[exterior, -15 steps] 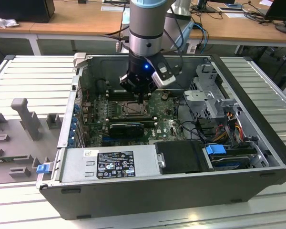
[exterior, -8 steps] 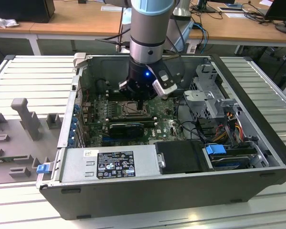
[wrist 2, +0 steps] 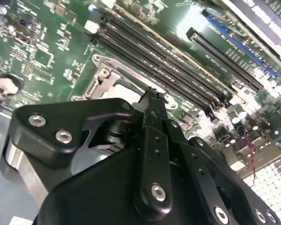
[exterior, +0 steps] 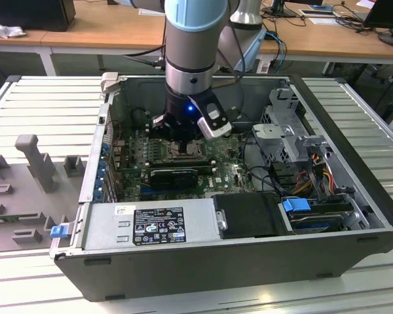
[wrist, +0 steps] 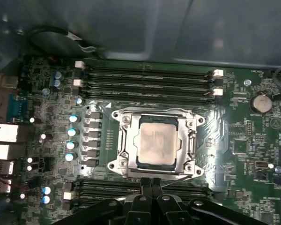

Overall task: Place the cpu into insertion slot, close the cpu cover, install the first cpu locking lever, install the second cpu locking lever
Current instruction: 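Install the second cpu locking lever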

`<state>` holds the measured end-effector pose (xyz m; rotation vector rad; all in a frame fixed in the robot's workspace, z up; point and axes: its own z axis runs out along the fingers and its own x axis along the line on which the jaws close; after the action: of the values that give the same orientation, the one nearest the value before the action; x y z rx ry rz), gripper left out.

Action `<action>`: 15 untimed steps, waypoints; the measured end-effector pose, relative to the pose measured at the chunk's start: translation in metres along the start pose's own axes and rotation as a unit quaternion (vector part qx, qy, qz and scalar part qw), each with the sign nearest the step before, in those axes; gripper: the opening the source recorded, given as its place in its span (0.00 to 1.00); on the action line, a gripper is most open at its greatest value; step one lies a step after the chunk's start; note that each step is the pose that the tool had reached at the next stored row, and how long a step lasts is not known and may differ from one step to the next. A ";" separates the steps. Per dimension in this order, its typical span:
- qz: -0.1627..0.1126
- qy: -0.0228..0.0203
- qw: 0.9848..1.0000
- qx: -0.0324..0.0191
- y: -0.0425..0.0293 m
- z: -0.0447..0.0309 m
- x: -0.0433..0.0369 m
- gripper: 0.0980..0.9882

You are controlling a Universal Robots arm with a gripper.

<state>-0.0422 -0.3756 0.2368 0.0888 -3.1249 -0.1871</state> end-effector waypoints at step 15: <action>-0.002 -0.002 0.999 -0.035 -0.0164 0.0205 0.0167 0.01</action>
<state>-0.0583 -0.3904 0.2146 0.0935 -3.1183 -0.2959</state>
